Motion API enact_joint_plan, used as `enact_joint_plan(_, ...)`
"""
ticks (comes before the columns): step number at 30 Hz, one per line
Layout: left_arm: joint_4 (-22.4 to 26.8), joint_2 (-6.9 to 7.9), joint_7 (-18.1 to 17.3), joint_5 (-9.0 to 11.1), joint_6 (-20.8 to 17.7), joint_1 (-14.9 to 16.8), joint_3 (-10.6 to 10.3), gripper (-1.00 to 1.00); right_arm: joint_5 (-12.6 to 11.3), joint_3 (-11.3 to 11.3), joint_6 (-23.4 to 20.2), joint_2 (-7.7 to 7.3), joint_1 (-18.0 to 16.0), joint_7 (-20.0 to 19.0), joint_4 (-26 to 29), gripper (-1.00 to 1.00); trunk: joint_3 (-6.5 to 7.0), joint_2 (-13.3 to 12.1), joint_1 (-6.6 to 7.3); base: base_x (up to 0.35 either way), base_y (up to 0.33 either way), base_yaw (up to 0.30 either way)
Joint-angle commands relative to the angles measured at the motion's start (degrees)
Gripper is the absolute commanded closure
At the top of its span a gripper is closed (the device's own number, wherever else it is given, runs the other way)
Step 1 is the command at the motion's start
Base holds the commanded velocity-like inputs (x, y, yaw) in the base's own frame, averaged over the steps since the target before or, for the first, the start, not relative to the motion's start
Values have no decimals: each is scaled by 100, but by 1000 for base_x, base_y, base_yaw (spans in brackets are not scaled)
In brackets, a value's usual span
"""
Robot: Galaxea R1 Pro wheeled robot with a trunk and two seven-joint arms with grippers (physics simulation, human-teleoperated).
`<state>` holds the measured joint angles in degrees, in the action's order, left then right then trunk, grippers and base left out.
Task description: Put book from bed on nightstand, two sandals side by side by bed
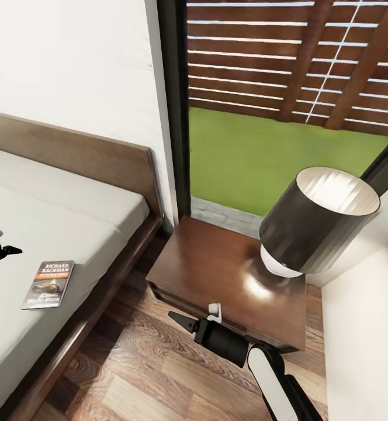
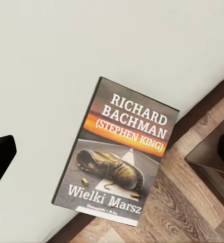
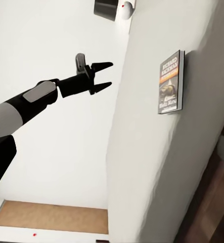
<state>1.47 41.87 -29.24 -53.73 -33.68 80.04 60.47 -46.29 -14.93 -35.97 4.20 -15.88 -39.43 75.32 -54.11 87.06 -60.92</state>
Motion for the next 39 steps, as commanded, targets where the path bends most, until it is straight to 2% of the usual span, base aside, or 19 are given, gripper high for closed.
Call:
enact_joint_plan(1, 10, 17, -33, -54, -32, 3, 51, -100, -39, 2, -41, 2, -3, 6, 0, -100, -14, 43, -22, 0, 0, 0)
enact_joint_plan(8, 11, 75, -34, -57, -33, 3, 48, -100, -38, -1, -41, 2, -3, 6, 0, -100, -79, 324, -176, 0, 0, 0)
enact_joint_plan(28, 12, 80, -37, -46, -33, 3, 56, -100, -30, -15, -41, 5, -3, 5, 0, -100, -259, 1126, -615, 0, 0, 0)
enact_joint_plan(39, 12, 167, -70, -42, -41, 3, 78, -100, -40, -205, 12, 2, -3, 13, 0, -100, -358, 1568, -857, 0, 0, 0)
